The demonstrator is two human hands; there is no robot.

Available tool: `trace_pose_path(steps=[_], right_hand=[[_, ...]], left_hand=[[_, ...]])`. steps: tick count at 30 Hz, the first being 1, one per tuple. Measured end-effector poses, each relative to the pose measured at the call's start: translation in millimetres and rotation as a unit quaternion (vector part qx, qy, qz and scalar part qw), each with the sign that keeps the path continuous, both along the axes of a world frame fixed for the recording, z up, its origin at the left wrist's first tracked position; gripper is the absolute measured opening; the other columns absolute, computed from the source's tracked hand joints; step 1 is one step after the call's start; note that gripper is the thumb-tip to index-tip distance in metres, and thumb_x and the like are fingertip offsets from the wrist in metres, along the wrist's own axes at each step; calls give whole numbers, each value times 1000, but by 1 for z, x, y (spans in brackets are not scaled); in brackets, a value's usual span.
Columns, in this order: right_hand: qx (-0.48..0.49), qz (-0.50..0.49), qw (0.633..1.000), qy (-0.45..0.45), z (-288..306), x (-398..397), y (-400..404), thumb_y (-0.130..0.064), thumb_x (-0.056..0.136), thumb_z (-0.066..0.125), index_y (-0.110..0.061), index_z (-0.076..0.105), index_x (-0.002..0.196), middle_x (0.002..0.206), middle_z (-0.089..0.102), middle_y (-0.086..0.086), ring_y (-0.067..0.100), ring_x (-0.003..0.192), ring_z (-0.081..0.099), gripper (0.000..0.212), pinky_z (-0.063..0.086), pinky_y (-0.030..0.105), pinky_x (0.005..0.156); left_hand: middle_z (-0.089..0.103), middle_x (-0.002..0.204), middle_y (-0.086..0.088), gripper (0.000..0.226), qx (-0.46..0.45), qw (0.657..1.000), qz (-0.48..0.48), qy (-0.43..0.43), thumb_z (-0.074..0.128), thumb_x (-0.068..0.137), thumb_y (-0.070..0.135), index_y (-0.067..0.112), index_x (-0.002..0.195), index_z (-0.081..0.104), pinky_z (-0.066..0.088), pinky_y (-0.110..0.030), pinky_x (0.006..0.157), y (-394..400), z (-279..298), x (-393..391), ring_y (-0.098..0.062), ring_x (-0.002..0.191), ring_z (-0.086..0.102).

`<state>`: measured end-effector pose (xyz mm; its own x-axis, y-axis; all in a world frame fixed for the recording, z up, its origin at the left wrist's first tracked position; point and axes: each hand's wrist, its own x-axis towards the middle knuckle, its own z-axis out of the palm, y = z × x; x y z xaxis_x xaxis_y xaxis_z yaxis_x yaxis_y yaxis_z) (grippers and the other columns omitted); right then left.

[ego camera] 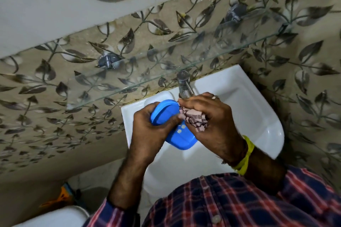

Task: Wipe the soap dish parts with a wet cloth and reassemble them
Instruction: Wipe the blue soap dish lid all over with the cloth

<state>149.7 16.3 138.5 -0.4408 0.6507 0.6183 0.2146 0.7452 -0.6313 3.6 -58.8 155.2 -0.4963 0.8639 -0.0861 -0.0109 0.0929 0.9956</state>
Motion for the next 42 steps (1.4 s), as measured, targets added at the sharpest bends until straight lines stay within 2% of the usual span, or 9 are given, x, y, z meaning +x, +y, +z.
trace_pose_path(steps=[12, 17, 21, 24, 27, 33, 37, 39, 42], right_hand=[[75, 63, 990, -96, 2, -6, 5, 7, 71, 72, 0, 73, 113, 110, 74, 12, 33, 94, 67, 42, 53, 40, 87], [76, 84, 991, -77, 7, -5, 10, 6, 79, 69, 0, 73, 113, 115, 73, 11, 29, 100, 67, 35, 48, 32, 95], [41, 80, 993, -72, -5, 13, 10, 9, 76, 65, -1, 74, 110, 112, 74, 10, 21, 102, 64, 37, 51, 40, 89], [51, 89, 992, -74, -1, 0, 6, 1, 80, 63, -1, 74, 110, 113, 74, 11, 20, 101, 60, 32, 49, 33, 92], [82, 107, 988, -78, 4, -11, 8, -2, 84, 72, -1, 73, 113, 116, 74, 10, 20, 103, 64, 29, 50, 33, 94], [50, 112, 988, -91, -6, 7, 10, 2, 82, 63, 1, 74, 109, 110, 75, 11, 24, 97, 64, 29, 54, 41, 83], [76, 108, 988, -82, -1, -7, 3, 1, 84, 69, -1, 74, 112, 116, 74, 10, 17, 104, 59, 29, 51, 35, 91], [78, 101, 989, -74, -6, -2, 8, -2, 91, 60, 0, 73, 112, 117, 74, 10, 20, 103, 62, 25, 51, 36, 91], [73, 91, 989, -86, -13, 8, 10, 2, 84, 62, 0, 74, 110, 115, 74, 10, 26, 101, 69, 28, 51, 40, 92]], left_hand=[[77, 72, 4, 28, -76, 997, 12, 9, 84, 70, -9, 14, 82, 74, 57, -21, 59, -3, 6, -5, -9, 64, 72], [78, 86, -9, 28, -30, 996, 71, 45, 84, 70, -7, 9, 91, 77, 62, -31, 69, -3, 0, 1, -19, 75, 72], [78, 76, 5, 27, -26, 996, 82, 18, 86, 70, -5, 13, 88, 76, 59, -24, 64, -10, -7, 3, -11, 70, 74], [76, 71, 15, 36, -43, 997, 55, 34, 82, 74, -8, 26, 82, 73, 57, -21, 63, -10, -9, 10, -3, 67, 71], [75, 69, 17, 38, -23, 996, 75, 46, 79, 75, -11, 26, 81, 72, 54, -17, 61, -11, -8, 7, 0, 64, 69], [78, 74, 9, 29, -21, 996, 84, -13, 82, 72, -7, 17, 86, 74, 57, -21, 63, -19, -12, 5, -8, 69, 73], [76, 71, 12, 34, -8, 996, 91, -10, 77, 73, -13, 19, 85, 72, 56, -18, 62, -16, -13, 5, -4, 66, 71], [77, 71, 7, 30, 17, 992, 118, -28, 79, 71, -12, 15, 83, 73, 56, -21, 61, -16, -13, 0, -8, 65, 71], [77, 72, 3, 29, 19, 990, 126, -60, 80, 70, -11, 13, 84, 74, 57, -23, 61, -19, -16, 0, -11, 66, 71]])
